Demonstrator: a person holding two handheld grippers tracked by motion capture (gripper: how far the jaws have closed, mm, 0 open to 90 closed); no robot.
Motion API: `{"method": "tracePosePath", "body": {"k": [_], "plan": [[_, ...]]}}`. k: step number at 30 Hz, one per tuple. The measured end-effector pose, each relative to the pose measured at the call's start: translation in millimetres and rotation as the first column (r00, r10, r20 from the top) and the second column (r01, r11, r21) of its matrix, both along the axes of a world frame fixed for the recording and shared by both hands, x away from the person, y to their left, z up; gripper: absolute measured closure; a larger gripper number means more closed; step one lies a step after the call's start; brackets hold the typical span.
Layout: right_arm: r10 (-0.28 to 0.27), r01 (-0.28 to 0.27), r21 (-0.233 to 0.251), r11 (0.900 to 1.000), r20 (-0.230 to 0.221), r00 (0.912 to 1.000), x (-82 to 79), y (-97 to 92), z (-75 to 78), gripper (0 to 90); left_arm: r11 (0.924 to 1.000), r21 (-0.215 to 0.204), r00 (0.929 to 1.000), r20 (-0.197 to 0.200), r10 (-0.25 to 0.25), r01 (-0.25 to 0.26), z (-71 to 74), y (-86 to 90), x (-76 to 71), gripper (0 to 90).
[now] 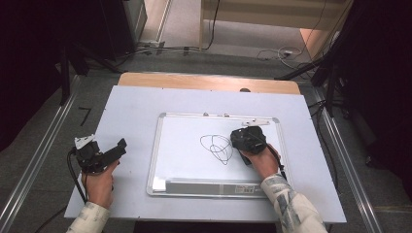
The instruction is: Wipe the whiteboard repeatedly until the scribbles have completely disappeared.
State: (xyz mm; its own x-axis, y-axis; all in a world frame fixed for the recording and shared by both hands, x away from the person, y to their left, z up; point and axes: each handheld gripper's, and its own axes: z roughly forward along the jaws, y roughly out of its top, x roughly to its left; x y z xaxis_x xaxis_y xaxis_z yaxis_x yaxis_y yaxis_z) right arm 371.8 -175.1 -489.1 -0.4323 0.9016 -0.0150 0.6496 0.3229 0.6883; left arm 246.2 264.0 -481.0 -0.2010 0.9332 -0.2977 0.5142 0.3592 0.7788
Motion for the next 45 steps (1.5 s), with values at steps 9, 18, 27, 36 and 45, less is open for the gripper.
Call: {"method": "tracePosePath", "body": {"k": [9, 18, 27, 36, 45], "plan": [[0.031, -0.031, -0.012, 0.9994, 0.008, 0.9995, -0.4, 1.4, -0.4, 38.0, 1.0, -0.002, 1.0, 0.001, 0.001, -0.001, 0.3, -1.1, 0.6, 4.9], [0.036, -0.036, -0.011, 0.9993, 0.003, 0.9994, -1.3, 10.8, -0.3, 38.1, 1.0, 0.001, 1.0, 0.001, -0.004, 0.004, 0.3, -2.5, 2.2, 4.9], [0.064, -0.064, -0.011, 0.9979, -0.007, 0.998, -3.7, 33.6, -0.1, 38.1, 1.0, -0.001, 1.0, 0.002, -0.004, 0.004, 0.3, -1.7, 2.1, 4.9], [0.089, -0.089, -0.013, 0.996, -0.008, 0.996, -6.4, 50.5, -0.4, 38.1, 1.0, -0.002, 1.0, 0.004, -0.005, 0.005, 0.5, -1.7, 2.0, 4.9], [0.1, -0.1, -0.006, 0.995, -0.01, 0.995, -9.5, 63.5, -0.8, 38.1, 1.0, -0.002, 1.0, 0.004, -0.004, 0.004, 0.7, -1.8, 2.1, 4.9]]}}
